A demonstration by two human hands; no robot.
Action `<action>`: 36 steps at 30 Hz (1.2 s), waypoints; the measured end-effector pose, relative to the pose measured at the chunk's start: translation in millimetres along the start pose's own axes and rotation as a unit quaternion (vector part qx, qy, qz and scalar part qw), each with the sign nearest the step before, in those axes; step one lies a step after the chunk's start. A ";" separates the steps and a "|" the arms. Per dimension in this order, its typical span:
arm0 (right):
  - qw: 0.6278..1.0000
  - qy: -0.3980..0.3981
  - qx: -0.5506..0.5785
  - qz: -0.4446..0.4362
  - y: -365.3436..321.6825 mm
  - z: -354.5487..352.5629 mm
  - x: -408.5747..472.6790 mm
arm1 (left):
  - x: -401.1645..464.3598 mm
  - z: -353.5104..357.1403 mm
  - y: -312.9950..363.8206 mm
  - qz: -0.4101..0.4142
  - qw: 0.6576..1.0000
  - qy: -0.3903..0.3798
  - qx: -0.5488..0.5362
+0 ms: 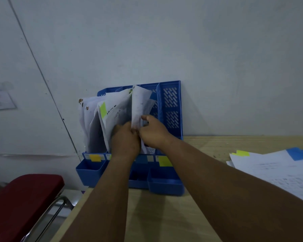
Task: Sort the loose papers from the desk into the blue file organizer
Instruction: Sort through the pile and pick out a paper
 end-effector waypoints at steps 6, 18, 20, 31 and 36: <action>1.000 -0.011 -0.020 -0.020 -1.1 0.3 -7.7 | -9.5 -7.3 -10.3 -0.026 0.999 -0.008 0.046; 0.999 -0.002 -0.040 -0.024 1.3 -8.1 -11.5 | -28.0 -29.9 -1.8 -0.002 0.994 0.103 0.028; 0.999 -0.002 -0.041 -0.022 2.7 -6.1 -12.4 | -26.4 -28.0 -6.3 -0.019 0.995 0.089 0.050; 0.996 0.004 -0.069 -0.058 -3.0 -12.9 -33.1 | -49.3 -47.2 3.3 -0.064 0.987 0.144 -0.017; 0.988 0.044 -0.100 -0.107 -13.9 -42.6 -71.2 | -76.6 -57.8 38.9 0.003 0.972 0.229 -0.057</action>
Point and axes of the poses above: each hand's wrist, its own x-axis towards the middle knuckle, its own z-axis out of the palm, y = z × x, the point moved 7 cm from there along x, towards the middle knuckle, and after that the axes turned 9 degrees about x, right-handed, at the moved point
